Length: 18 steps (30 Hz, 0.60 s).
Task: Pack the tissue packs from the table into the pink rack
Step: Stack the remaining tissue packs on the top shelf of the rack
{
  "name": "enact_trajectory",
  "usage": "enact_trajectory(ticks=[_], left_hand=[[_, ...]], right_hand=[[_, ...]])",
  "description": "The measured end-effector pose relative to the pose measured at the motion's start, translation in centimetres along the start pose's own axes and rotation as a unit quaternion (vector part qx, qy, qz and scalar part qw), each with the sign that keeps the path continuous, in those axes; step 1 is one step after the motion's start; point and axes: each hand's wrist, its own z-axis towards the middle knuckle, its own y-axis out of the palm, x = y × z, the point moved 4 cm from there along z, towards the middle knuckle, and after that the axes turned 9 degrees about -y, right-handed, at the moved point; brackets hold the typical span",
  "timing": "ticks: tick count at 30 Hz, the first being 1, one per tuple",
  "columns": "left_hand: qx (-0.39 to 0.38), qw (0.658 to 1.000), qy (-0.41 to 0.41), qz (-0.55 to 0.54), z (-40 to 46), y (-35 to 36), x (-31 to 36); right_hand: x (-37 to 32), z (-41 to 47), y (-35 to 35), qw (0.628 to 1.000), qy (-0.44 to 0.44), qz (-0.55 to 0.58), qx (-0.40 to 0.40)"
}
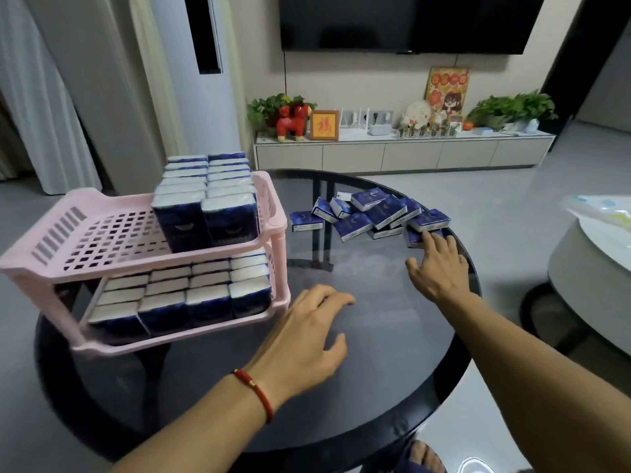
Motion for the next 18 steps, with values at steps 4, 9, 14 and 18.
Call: enact_trajectory(ticks=[4, 9, 14, 18], left_hand=[[0.000, 1.000, -0.014, -0.008, 0.5, 0.4, -0.2], [-0.010, 0.998, -0.048, -0.033, 0.8, 0.4, 0.2], [0.014, 0.989, -0.113, -0.099, 1.3, 0.1, 0.9], [0.011, 0.973, -0.185, -0.140, 0.9, -0.2, 1.2]], right_hand=[[-1.1, -0.4, -0.5, 0.999, -0.030, 0.026, 0.029], [-3.6, -4.2, -2.2, 0.981, -0.170, 0.095, -0.015], [-6.1, -8.8, -3.1, 0.959, -0.226, 0.159, -0.063], [-8.3, -10.3, -3.9, 0.940, -0.287, 0.171, -0.076]])
